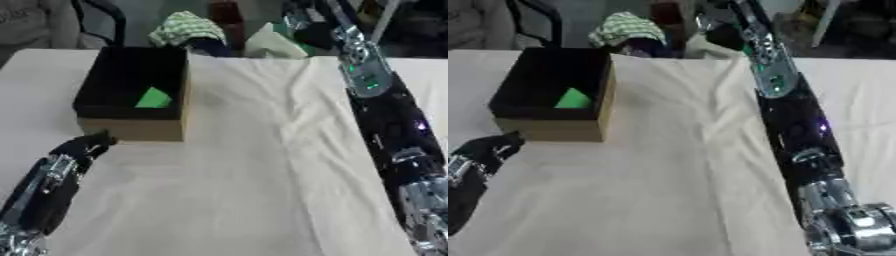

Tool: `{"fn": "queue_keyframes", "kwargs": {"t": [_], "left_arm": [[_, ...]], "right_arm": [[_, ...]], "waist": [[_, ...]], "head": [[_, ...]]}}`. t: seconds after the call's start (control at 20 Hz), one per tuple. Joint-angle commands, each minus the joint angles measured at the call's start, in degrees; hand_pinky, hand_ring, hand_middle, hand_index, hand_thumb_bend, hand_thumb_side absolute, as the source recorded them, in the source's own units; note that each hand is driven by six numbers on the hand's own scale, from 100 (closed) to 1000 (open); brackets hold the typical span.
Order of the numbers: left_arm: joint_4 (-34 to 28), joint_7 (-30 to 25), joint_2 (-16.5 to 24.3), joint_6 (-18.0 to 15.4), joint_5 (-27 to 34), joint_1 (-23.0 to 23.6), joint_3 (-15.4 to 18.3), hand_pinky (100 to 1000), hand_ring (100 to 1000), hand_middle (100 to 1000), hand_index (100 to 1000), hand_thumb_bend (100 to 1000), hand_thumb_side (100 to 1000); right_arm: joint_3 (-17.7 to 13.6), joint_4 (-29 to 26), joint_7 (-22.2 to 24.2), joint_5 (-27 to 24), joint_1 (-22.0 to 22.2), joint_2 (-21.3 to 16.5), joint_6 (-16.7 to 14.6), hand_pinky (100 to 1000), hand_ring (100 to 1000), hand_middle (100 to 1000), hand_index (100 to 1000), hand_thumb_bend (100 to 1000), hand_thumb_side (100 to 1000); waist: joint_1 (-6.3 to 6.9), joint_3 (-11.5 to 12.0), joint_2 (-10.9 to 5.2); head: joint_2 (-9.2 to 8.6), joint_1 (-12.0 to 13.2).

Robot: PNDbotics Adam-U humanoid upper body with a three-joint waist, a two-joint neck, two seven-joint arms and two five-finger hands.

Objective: Pick up objects on the table and place them in the box.

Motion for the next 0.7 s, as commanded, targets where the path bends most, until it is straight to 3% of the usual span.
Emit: {"fn": "queue_keyframes", "kwargs": {"t": [0.05, 0.3, 0.7], "left_arm": [[-0.88, 0.70, 0.41, -0.27, -0.56, -0.26, 0.83, 1000, 1000, 717, 747, 100, 825], [-0.85, 1.52, 0.35, -0.38, -1.07, 0.15, 1.24, 1000, 1000, 719, 750, 100, 826], [-0.80, 2.18, 0.13, -0.37, -1.70, 0.50, 1.41, 1000, 1000, 721, 752, 100, 833]], "right_arm": [[-1.08, -6.65, 0.49, -8.48, 2.18, -4.70, 2.46, 812, 786, 770, 880, 100, 382], [-3.44, -14.05, 0.27, -15.99, 9.30, -7.04, 5.96, 813, 780, 761, 876, 100, 404], [-6.04, -19.45, -0.32, -20.74, 16.27, -7.73, 8.72, 813, 769, 745, 870, 100, 471]], "waist": [[0.27, -0.48, -0.62], [0.64, -1.60, -0.42], [1.16, -2.82, 0.34]], "head": [[0.59, 0.85], [1.27, 1.46], [4.02, 1.66]]}}
